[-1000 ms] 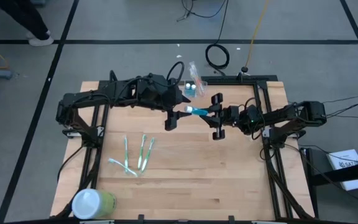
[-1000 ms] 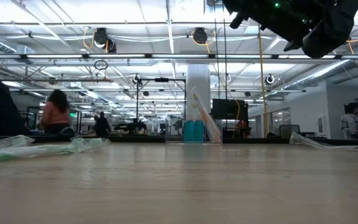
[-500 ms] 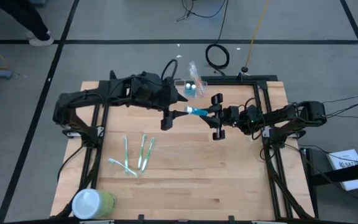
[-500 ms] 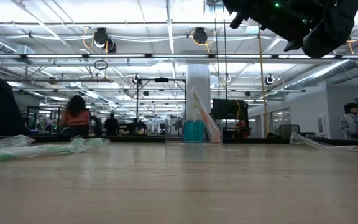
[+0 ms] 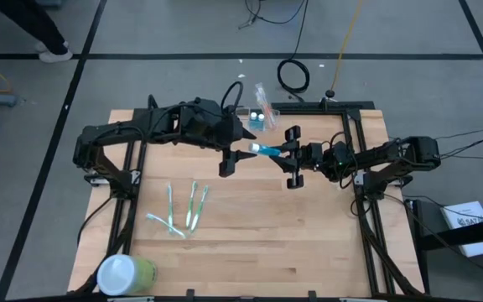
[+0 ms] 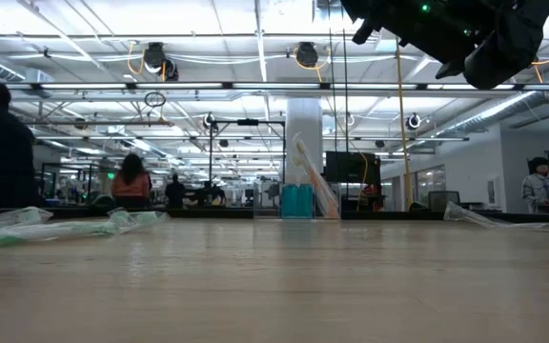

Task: Pick & Place toothbrushing station
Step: Put the blue mouthwash into the transparent organizer

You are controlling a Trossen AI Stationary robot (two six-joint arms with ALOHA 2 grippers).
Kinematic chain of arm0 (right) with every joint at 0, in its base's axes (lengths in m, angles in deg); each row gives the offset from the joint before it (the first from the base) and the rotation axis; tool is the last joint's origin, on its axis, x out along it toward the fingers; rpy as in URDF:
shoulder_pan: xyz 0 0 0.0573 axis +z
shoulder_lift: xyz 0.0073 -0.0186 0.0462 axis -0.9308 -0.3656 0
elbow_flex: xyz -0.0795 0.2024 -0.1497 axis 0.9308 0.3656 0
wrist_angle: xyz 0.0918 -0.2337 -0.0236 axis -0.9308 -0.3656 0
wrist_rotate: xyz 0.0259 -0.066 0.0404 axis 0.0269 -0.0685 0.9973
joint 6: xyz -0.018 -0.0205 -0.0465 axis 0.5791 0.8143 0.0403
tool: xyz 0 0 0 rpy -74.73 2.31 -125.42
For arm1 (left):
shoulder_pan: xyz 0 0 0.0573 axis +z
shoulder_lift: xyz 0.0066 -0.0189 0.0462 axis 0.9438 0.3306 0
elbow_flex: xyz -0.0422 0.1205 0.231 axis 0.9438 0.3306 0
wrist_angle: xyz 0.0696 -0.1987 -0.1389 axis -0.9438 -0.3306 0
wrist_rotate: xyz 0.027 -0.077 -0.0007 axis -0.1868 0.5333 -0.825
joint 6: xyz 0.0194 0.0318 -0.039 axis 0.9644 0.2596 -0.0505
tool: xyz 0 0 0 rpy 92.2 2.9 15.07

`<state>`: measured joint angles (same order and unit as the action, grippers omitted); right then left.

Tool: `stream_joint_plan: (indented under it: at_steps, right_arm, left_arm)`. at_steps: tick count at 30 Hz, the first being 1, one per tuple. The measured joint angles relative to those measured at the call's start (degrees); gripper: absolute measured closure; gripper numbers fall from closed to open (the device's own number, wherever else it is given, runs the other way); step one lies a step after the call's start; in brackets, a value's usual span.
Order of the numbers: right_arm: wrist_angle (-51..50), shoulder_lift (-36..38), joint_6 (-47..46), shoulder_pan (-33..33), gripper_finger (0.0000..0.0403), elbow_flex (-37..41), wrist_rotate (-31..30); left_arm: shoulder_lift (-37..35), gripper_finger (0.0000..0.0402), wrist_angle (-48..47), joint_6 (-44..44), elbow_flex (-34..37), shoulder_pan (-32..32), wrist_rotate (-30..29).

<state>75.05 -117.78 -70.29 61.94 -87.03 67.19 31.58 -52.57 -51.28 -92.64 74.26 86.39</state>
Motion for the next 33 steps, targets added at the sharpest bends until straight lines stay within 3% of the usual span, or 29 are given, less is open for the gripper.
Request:
stream_joint_plan:
  at_steps: [4, 13, 25, 28, 33]
  right_arm:
    - [0.0, 0.0, 0.0, 0.0, 0.0319, 0.0, 0.0]
    - [0.0, 0.0, 0.0, 0.0, 0.0319, 0.0, 0.0]
    - [-0.3, 0.0, 0.1, -0.1, 0.0314, 0.0, -0.2]
    - [-3.5, 0.4, 0.0, -0.6, 0.0289, 0.0, -1.4]
    - [-16.9, 4.4, -2.1, -1.6, 0.0216, 0.1, -5.0]
  left_arm:
    - [0.0, 0.0178, 0.0, 0.3, 0.0, -0.5, 0.0]
    - [0.0, 0.0300, 0.0, 0.2, 0.0, -0.7, 0.0]
    - [0.0, 0.0283, 0.0, -0.1, 0.0, -0.7, -1.2]
    - [0.0, 0.0302, -0.3, -0.8, 0.0, -0.7, -2.1]
    - [-0.5, 0.0303, -0.7, -1.0, 0.1, -0.7, -4.4]
